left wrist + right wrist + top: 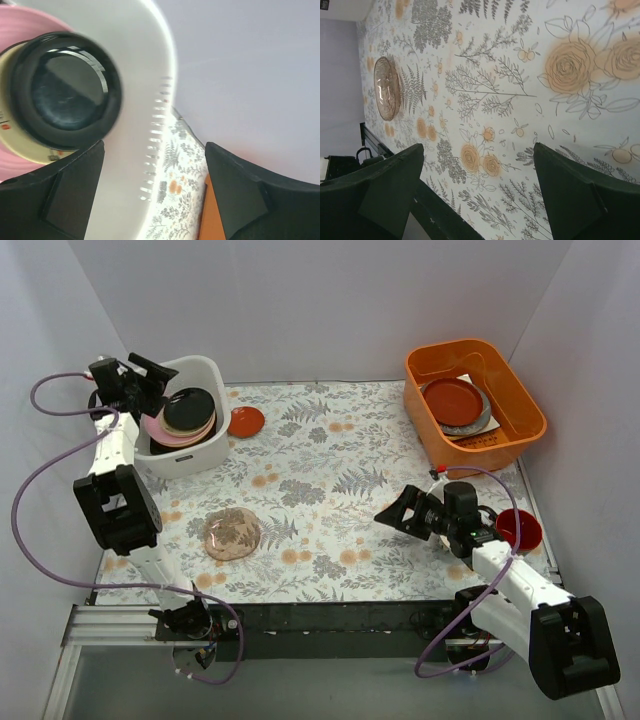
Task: Place the plates into the plastic bin on the countertop
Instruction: Place the plate in the plastic bin, then pick up the plate at the center of the board.
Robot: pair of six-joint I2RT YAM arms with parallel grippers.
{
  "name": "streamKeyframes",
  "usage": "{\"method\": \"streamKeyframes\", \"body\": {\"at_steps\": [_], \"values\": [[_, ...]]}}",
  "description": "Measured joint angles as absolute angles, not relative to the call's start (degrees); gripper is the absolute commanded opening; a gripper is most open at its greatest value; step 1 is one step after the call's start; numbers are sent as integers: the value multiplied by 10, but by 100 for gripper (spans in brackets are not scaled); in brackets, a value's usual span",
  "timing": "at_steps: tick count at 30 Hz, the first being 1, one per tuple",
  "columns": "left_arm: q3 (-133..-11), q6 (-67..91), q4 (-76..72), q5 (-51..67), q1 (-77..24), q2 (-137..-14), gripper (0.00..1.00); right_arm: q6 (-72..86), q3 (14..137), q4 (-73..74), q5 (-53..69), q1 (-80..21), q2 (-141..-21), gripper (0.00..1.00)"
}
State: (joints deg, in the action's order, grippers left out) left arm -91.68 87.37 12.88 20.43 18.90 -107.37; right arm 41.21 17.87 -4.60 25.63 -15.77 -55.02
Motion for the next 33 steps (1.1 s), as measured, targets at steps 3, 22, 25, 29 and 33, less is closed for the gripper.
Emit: {"method": "streamKeyframes", "body": {"at_steps": [3, 22, 25, 29, 33], "values": [[-917, 864, 122, 217, 183, -1034, 83, 401, 218, -44, 258, -164, -571, 98], [-629, 762, 181, 258, 138, -735, 86, 408, 365, -62, 236, -380, -778, 98], [-606, 752, 197, 257, 137, -683, 86, 419, 404, -72, 229, -418, -820, 97], [-569, 739, 217, 261, 137, -602, 86, 430, 458, -92, 219, -459, -884, 96], [-543, 720, 249, 261, 137, -559, 86, 438, 511, -107, 211, -495, -950, 95]]}}
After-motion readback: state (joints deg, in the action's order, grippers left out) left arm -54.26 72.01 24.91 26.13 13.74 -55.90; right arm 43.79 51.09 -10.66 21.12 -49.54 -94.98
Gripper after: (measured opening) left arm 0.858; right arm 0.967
